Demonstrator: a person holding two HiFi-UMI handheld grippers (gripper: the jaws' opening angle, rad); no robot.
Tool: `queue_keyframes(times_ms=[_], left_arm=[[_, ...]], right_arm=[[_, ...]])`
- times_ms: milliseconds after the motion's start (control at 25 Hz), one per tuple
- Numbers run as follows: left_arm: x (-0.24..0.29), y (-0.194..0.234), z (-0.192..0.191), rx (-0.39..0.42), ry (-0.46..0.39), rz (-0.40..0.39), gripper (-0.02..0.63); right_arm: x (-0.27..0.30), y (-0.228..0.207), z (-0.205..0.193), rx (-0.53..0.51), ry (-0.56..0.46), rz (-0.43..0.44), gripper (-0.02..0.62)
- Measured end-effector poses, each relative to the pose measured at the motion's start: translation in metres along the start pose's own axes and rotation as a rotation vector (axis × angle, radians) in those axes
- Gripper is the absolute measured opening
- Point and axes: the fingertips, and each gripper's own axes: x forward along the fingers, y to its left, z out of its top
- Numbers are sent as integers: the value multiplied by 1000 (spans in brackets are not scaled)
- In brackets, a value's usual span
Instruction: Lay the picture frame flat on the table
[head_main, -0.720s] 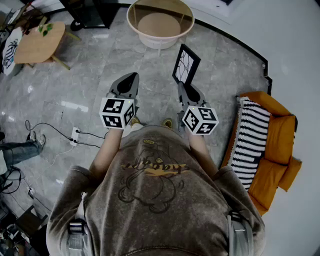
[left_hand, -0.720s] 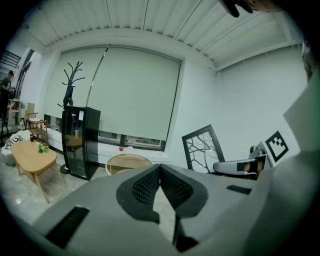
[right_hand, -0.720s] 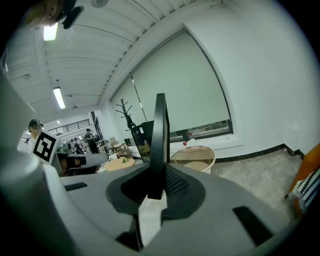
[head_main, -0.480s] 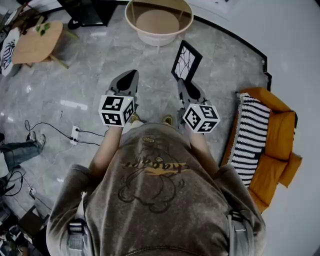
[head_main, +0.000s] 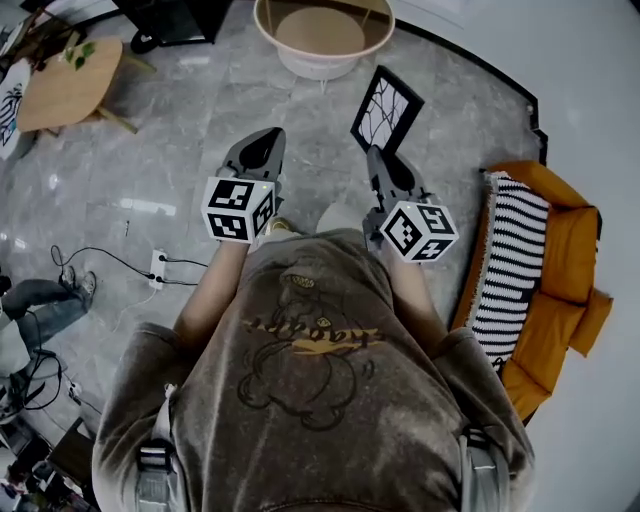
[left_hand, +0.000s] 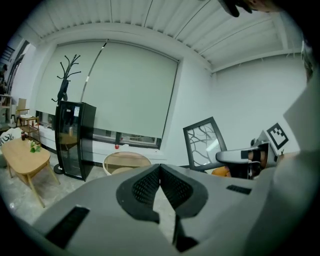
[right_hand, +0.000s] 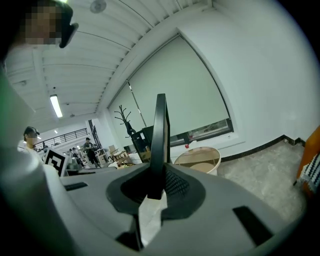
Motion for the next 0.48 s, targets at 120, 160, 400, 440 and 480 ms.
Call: queue_keyframes(times_ms=[120,160,400,440,480], left_arm=[[-6,17,-3,13,6,-20,17],[-9,21,-3,9,8,-23,17],[-21,48,1,-10,8,-34,17],[-18,53,4,-14,10,-34,17],[-13,57,7,-17,12,-33,17]], right_arm=[[8,15,-1,8,-17,-6,71],[10,18,-3,8,-15,-12,71],[26,38,-8,8,-16,-33,71],[33,39,-5,5,-13,-32,71],[39,39,-2,5,-11,-33,71]])
